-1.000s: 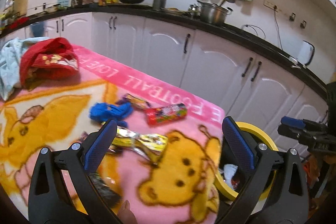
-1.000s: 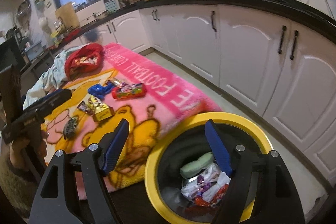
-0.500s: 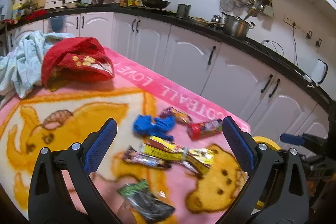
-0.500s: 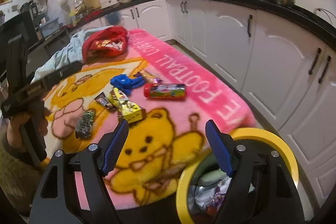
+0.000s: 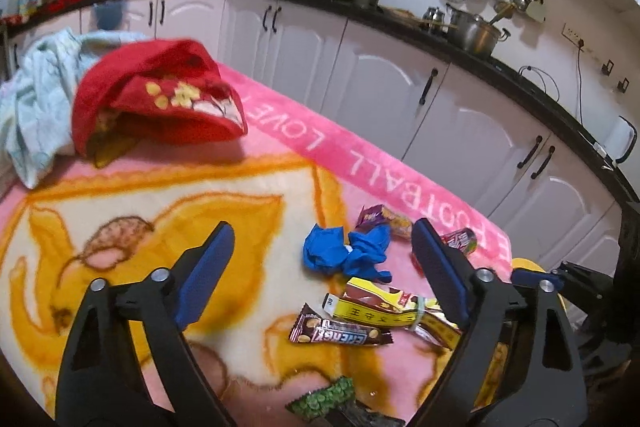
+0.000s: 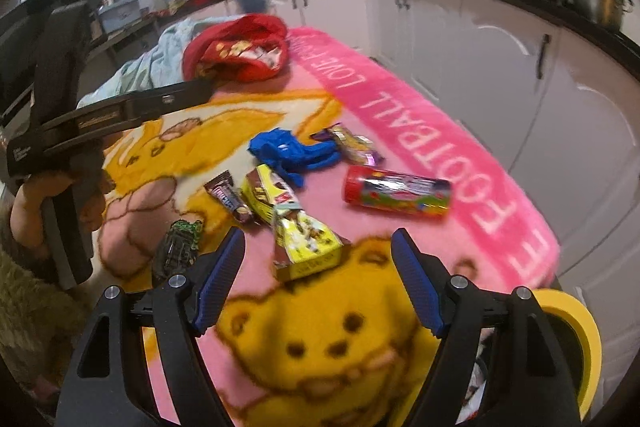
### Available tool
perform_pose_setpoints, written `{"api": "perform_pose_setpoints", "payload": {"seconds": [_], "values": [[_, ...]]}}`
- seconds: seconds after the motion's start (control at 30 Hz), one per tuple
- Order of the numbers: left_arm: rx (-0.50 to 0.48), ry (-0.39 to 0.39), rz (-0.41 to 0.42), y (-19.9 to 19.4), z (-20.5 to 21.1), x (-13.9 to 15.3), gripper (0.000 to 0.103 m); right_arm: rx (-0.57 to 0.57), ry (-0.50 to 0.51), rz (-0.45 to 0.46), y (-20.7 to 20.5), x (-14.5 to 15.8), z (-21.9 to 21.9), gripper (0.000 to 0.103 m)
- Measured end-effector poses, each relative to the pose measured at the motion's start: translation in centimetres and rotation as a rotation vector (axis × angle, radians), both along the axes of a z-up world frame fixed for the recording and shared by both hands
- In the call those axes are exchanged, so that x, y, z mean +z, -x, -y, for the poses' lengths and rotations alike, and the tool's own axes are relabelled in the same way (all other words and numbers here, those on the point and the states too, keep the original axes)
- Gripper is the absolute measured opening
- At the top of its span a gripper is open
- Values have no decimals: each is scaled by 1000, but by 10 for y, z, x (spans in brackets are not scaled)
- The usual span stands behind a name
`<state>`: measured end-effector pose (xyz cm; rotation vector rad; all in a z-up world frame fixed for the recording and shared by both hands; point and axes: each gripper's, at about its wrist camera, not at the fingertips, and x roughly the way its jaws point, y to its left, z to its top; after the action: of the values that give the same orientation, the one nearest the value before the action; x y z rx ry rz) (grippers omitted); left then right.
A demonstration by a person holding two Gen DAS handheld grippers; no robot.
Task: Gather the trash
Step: 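Move both tools back over the blue glove and snack bars on the blanket, then grasp the blue glove with the left tool while the right tool grasps the yellow snack bag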
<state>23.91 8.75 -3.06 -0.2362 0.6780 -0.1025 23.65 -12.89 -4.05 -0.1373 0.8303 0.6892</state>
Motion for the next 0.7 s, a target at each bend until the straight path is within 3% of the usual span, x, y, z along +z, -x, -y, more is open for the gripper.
{"api": "perform_pose_setpoints", "payload": {"seconds": [0.5, 0.7], "values": [[-78, 121, -179, -52, -3, -46, 62, 105, 117, -53, -24, -46, -47, 70], [-95, 191, -241, -66, 0, -62, 45, 97, 130, -69, -27, -55, -42, 53]]}}
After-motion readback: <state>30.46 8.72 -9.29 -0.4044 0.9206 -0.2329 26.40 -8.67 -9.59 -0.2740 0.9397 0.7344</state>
